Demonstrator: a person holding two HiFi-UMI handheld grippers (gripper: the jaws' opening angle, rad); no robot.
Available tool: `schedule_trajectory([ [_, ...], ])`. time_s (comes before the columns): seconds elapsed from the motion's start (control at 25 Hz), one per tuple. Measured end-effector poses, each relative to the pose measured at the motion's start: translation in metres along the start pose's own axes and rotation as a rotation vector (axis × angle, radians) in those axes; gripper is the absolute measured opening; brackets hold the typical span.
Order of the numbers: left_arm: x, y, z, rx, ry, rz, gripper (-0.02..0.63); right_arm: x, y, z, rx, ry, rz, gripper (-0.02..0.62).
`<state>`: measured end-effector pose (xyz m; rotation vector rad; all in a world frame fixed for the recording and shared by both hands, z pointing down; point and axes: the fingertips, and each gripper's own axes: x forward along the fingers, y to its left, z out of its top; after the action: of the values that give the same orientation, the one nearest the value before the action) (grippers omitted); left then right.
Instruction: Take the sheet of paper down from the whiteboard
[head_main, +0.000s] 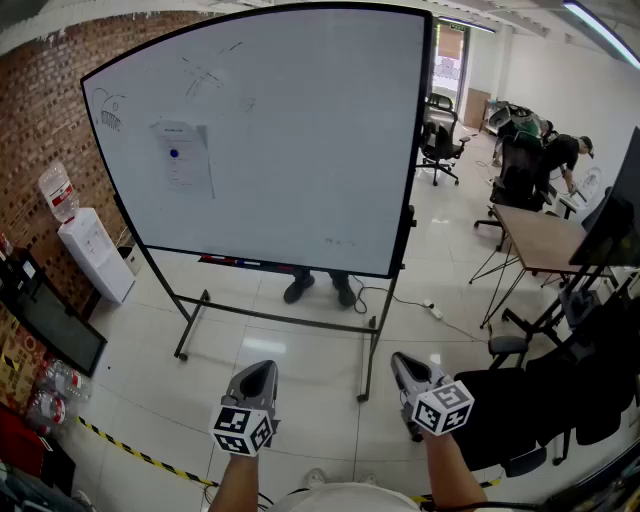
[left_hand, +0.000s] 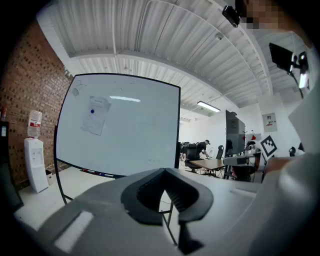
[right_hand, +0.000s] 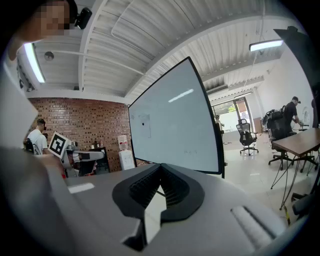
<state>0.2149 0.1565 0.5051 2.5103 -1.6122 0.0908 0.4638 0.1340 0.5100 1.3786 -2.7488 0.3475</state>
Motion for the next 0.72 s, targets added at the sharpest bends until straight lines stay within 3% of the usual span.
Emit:
schedule_trajectory([
  [0.28,-0.035,0.07,-0.004,0.004,0.007,0.047,0.003,0.06,0.062,-0.001,-0.028,0.019,0.066,0.006],
  [0.4,-0.052,0.106,-0.006,-0.012,0.0,0.101,0.002,0.091,0.088,-0.003,-0.047,0.04,0.118,0.006],
  [0.72,-0.065,0.17,-0.007,-0.062,-0.03,0.217,0.002,0.168,0.121,0.01,-0.095,0.069,0.237,0.006],
])
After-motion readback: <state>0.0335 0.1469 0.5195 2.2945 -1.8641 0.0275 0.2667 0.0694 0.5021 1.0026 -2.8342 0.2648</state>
